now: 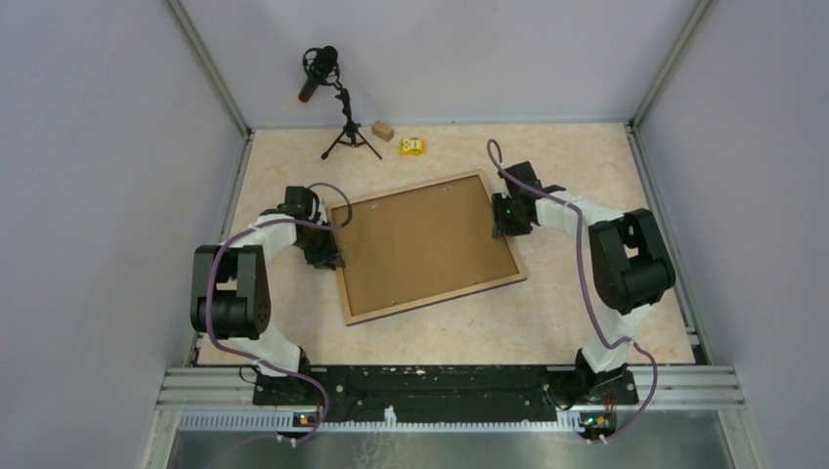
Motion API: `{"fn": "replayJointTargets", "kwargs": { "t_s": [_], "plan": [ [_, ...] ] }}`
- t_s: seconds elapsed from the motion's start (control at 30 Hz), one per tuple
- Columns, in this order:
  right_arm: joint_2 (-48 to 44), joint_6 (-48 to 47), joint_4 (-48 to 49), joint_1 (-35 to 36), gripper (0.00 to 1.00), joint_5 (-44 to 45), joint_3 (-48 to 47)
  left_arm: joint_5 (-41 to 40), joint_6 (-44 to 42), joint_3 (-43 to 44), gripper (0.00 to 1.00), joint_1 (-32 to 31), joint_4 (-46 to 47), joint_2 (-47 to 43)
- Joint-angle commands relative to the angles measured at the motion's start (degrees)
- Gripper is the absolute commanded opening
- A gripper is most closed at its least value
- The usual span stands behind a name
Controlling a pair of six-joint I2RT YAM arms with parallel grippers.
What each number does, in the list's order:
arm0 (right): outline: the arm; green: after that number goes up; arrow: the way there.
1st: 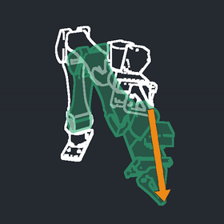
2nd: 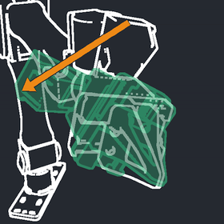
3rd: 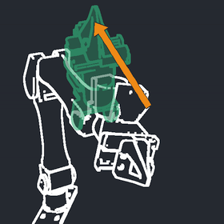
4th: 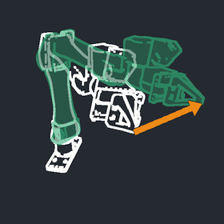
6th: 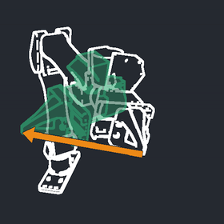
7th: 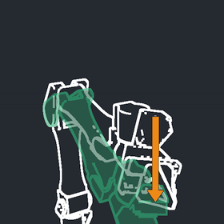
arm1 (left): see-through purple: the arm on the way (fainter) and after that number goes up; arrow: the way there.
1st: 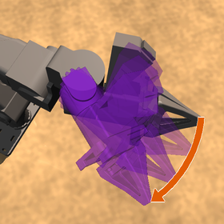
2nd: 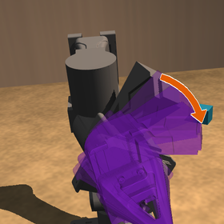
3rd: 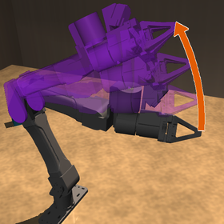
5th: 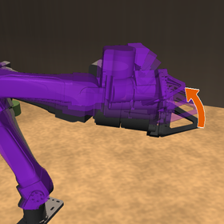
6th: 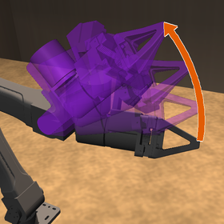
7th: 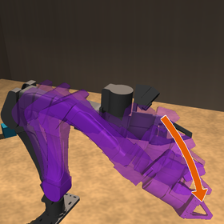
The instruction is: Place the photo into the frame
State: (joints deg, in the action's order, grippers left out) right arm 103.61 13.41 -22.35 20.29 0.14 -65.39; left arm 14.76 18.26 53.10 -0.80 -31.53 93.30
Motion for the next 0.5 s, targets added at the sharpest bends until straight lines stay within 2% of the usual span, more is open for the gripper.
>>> {"fn": "replayJointTargets", "kwargs": {
  "t_s": [0.0, 0.27, 0.47],
  "plan": [
    [1.93, 1.90, -0.79, 0.10, 0.23, 6.34, -2.01, 0.64, -0.60, -0.26, 0.19, 0.36, 5.75, 0.70],
    [2.21, 7.70, -1.51, 0.11, 0.00, 6.30, -2.29, 1.36, -0.58, -0.38, 0.18, 0.36, 5.98, 0.66],
    [-0.12, 12.92, -1.12, 0.10, 0.00, 6.71, -0.93, 1.60, -0.59, -0.45, 0.18, 0.37, 5.91, 0.91]
  ]
}}
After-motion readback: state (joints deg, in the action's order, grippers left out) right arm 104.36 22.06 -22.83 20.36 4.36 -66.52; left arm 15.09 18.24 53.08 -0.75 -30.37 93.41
